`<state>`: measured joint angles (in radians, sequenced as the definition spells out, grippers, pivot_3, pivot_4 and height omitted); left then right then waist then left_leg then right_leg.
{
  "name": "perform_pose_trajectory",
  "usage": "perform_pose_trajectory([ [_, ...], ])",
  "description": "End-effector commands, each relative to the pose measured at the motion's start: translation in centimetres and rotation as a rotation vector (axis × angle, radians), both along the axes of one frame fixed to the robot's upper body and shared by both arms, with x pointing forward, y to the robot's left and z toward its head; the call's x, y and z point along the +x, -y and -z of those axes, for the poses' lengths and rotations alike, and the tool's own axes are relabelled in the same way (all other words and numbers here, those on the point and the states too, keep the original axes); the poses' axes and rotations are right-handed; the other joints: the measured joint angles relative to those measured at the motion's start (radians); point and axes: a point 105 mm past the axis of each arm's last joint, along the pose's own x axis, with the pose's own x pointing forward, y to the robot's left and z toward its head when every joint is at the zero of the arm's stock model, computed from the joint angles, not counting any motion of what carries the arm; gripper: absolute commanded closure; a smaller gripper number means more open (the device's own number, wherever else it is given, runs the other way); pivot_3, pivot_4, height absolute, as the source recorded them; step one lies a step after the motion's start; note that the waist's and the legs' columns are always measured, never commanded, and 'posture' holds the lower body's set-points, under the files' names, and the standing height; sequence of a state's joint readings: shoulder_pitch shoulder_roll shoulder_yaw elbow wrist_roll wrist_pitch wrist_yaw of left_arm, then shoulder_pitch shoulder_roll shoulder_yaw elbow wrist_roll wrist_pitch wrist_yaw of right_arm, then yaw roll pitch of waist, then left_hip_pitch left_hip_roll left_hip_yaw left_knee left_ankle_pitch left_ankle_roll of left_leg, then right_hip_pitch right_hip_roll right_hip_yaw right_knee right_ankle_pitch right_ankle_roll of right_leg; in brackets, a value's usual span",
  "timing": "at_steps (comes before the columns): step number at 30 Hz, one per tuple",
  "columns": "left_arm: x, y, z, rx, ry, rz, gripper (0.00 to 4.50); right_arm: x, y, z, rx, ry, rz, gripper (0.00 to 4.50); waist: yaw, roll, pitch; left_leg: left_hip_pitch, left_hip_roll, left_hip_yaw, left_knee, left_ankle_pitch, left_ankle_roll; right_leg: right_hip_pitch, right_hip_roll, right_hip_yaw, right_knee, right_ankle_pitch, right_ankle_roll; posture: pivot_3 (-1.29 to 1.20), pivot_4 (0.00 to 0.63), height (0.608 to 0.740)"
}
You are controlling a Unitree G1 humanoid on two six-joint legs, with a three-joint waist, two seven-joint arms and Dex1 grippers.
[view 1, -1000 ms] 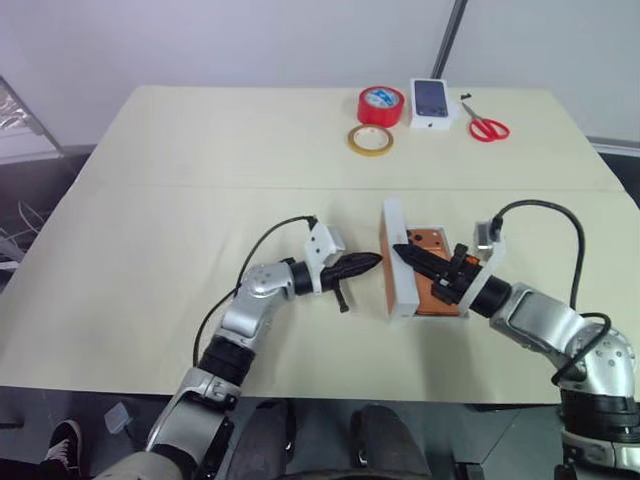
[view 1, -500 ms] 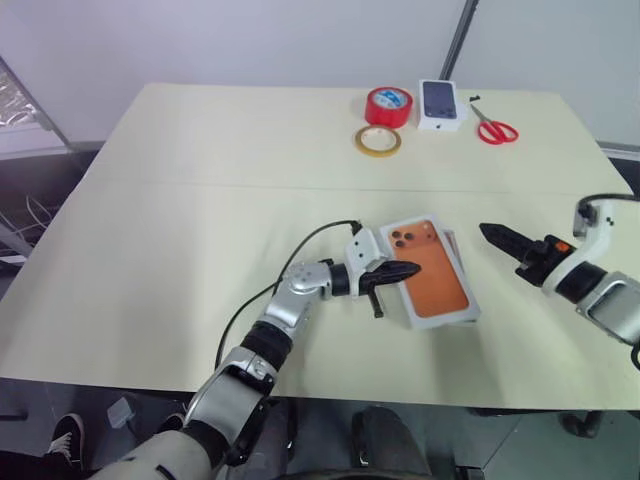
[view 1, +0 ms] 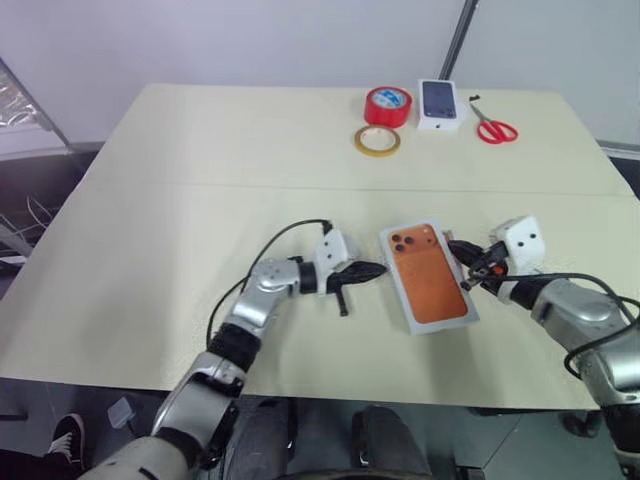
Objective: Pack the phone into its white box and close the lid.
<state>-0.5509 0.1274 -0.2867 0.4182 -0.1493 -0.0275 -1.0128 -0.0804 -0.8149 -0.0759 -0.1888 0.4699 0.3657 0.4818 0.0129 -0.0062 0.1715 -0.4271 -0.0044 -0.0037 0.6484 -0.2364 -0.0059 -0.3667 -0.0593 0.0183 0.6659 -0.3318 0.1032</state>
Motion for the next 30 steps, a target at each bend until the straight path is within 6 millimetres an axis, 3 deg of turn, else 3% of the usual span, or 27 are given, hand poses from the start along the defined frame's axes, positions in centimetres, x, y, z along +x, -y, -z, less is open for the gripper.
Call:
perform_pose_trajectory([
  [1,-0.1,0.2,-0.3,0.008,0.022,-0.016,4.5,0.2,-0.1,-0.2,-0.034,0.034,-0.018,4.46,0.001,0.0,0.0,0.0,0.0,0.0,0.0,0.0,0.0,0.001,-0.001,0.0,0.0,0.0,0.0,0.0,0.15,0.74],
  [12,0.4,4.1,1.1,0.009,-0.029,-0.025,4.5,0.1,0.6,-0.7,-0.04,0.058,0.009,4.46,-0.001,0.0,0.0,0.0,-0.002,0.0,0.001,0.0,0.0,0.001,-0.002,-0.001,0.0,0.0,0.0,0.0,0.15,0.74],
  [20,1.6,5.8,-1.5,-0.061,0.01,-0.033,4.5,-0.2,1.5,-0.5,-0.076,0.062,0.053,4.46,0.0,0.0,0.0,0.001,-0.002,0.0,0.001,0.0,0.0,0.002,-0.002,-0.002,0.0,0.0,0.0,0.0,0.15,0.74],
  [30,2.0,6.8,-1.3,-0.046,0.01,-0.027,4.5,0.9,2.1,0.7,-0.11,0.052,0.121,4.46,-0.002,0.0,0.0,0.001,-0.002,0.0,0.001,0.0,0.0,0.001,-0.002,-0.002,0.0,0.0,0.0,0.0,0.15,0.74],
])
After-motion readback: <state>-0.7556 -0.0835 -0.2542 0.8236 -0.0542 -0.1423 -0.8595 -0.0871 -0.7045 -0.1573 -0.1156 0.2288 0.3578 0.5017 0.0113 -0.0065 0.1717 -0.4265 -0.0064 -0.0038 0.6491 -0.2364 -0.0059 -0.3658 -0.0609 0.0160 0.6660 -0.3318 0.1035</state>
